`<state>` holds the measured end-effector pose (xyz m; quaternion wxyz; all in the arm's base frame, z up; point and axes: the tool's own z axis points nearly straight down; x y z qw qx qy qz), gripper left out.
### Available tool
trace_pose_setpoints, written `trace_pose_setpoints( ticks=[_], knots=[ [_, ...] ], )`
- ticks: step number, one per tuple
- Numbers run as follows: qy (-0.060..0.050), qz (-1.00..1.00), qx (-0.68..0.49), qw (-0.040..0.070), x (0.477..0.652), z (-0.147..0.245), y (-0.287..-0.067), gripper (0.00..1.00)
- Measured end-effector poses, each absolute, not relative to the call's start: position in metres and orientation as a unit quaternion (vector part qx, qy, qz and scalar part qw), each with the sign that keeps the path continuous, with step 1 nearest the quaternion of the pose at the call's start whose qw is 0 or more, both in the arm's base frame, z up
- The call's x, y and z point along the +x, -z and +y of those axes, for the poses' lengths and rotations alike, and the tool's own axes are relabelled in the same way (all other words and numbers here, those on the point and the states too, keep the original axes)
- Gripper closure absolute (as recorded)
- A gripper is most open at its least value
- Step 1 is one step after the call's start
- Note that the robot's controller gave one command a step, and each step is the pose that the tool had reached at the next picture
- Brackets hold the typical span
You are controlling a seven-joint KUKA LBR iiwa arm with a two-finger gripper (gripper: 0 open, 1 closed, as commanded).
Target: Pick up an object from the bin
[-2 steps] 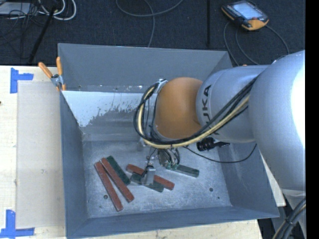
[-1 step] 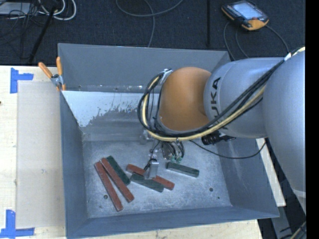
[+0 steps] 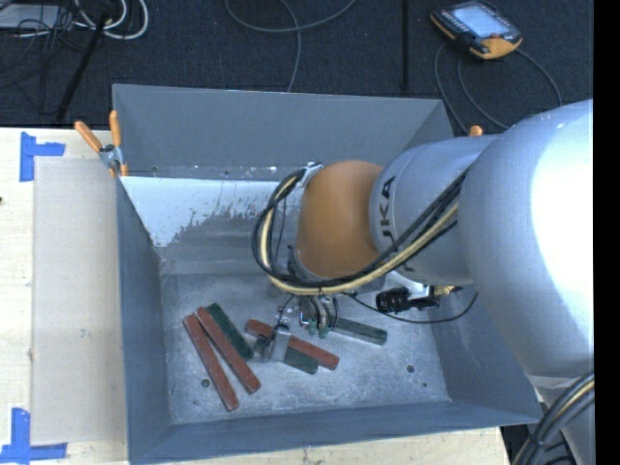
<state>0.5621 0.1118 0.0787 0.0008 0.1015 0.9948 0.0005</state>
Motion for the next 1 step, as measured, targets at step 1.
trace_pose_setpoints(
  ticks=[1],
  knots=[
    [-0.004,0.988,0.154,0.003,0.5598,0.1078,-0.0680,1.00]
  ],
)
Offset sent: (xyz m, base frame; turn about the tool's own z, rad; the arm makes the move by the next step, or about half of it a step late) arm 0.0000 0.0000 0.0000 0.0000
